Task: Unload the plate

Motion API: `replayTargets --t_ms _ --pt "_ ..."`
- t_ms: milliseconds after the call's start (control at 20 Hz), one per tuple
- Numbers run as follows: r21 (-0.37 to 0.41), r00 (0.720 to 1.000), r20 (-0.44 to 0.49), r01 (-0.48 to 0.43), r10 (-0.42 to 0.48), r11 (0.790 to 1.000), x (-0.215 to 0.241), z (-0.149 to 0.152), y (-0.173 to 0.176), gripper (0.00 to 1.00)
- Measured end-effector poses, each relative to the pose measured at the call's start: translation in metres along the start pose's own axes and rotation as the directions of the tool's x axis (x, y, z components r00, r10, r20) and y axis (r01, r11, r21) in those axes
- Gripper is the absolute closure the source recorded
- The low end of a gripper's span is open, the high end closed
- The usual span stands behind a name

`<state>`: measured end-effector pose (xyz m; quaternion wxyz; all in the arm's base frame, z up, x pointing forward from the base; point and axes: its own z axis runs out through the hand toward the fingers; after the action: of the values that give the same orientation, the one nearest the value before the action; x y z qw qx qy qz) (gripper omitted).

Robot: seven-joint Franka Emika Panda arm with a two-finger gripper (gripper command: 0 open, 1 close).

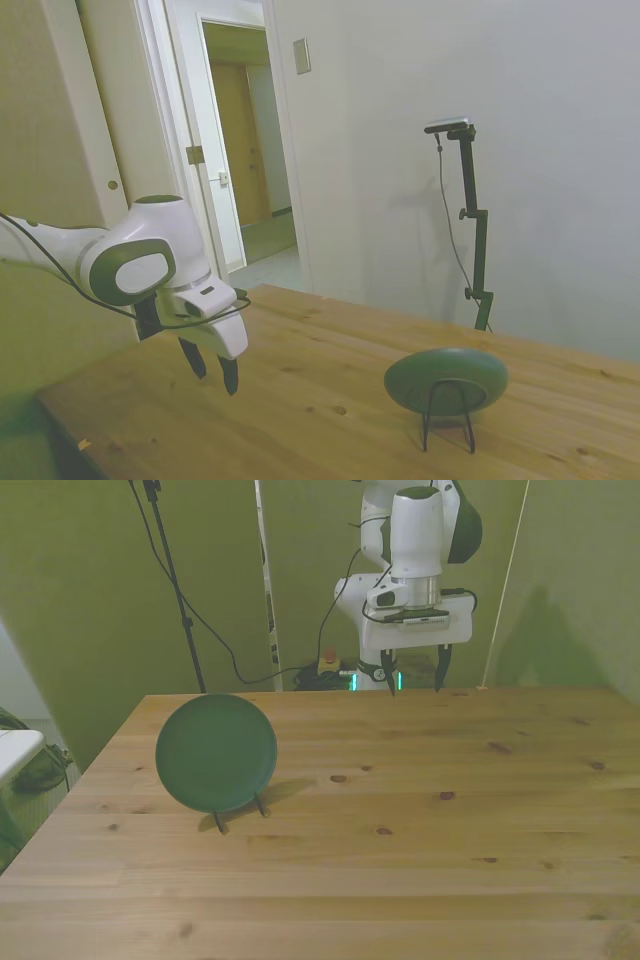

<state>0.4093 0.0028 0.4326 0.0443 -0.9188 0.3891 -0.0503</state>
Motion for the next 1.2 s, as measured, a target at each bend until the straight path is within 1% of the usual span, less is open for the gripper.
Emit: replayTargets --t_ms 50,150,250,350,550,700,750,800,850,900,950,1000,1050,1200 --pt "-0.001 1.0 0.0 -0.001 0.001 1.0 0.0 0.0 0.0 0.0" --pt "0.002 0.999 -0.022 -0.033 0.033 0.999 0.005 -0.003 -0.001 0.0" --pt "0.023 0.994 -0.065 -0.081 0.083 0.996 0.025 -0.018 -0.002 0.0" --pt "0.043 0.984 -0.119 -0.132 0.136 0.99 0.057 -0.042 0.0 0.0" --pt "0.083 0.945 -0.213 -0.237 0.25 0.968 0.117 -0.091 0.002 0.0" --pt "0.096 0.908 -0.257 -0.317 0.331 0.943 0.159 -0.118 0.011 0.0" --pt "0.095 0.897 -0.266 -0.339 0.352 0.936 0.172 -0.125 0.016 0.0" --pt "0.086 0.893 -0.264 -0.354 0.364 0.931 0.182 -0.131 0.021 0.0" --pt "0.058 0.898 -0.247 -0.362 0.364 0.93 0.189 -0.14 0.022 0.0" --pt "0.056 0.898 -0.248 -0.361 0.363 0.931 0.189 -0.141 0.021 0.0" --pt "0.047 0.896 -0.254 -0.363 0.363 0.93 0.19 -0.142 0.021 0.0" --pt "0.037 0.889 -0.267 -0.376 0.372 0.926 0.193 -0.144 0.021 0.0" --pt "0.027 0.875 -0.281 -0.403 0.394 0.915 0.198 -0.149 0.022 0.0" --pt "-0.005 0.83 -0.308 -0.49 0.465 0.872 0.227 -0.165 0.031 0.0"
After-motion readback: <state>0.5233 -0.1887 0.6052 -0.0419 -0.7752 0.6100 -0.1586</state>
